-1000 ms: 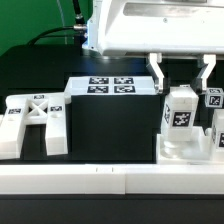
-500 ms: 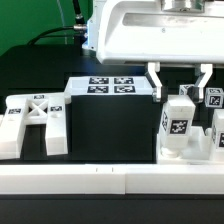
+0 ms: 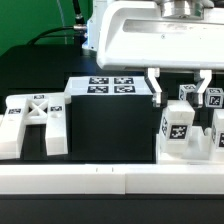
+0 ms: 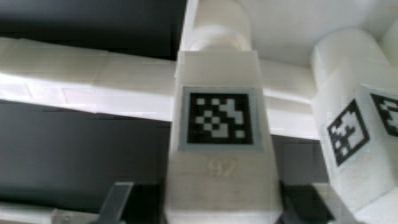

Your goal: Assemble chair

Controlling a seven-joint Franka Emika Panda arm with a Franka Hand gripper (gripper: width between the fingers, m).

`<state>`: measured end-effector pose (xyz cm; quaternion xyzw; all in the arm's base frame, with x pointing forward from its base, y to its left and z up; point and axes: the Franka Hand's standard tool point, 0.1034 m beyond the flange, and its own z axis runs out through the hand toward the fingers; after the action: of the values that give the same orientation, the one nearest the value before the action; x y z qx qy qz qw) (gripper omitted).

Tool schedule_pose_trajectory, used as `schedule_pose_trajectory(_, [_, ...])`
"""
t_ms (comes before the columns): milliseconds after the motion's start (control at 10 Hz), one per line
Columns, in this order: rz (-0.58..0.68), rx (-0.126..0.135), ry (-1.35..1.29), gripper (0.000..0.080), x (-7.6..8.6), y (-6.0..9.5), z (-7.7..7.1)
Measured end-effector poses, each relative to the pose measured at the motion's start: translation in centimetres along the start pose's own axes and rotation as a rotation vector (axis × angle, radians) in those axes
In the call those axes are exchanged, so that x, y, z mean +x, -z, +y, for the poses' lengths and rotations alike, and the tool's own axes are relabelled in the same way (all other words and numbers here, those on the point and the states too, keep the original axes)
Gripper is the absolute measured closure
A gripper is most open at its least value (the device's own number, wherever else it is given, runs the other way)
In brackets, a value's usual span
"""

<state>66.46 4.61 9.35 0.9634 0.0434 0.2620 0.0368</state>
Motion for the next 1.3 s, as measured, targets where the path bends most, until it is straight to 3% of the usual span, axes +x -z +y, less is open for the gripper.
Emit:
schedule_pose_trajectory(300, [0.012, -0.003, 0.009, 0.0509, 0.0, -0.2, 0.0])
schedule_pose_trajectory(600, [0.012, -0.003, 0.009, 0.0188, 0.0, -0.2, 0.0])
schedule_pose_trajectory(900, [0.007, -0.004, 0.01, 0.0152, 0.2, 0.0, 0.3])
schedule_pose_trajectory(1300, [-0.014, 0.009, 0.002, 0.015, 1.8, 2.1, 0.8])
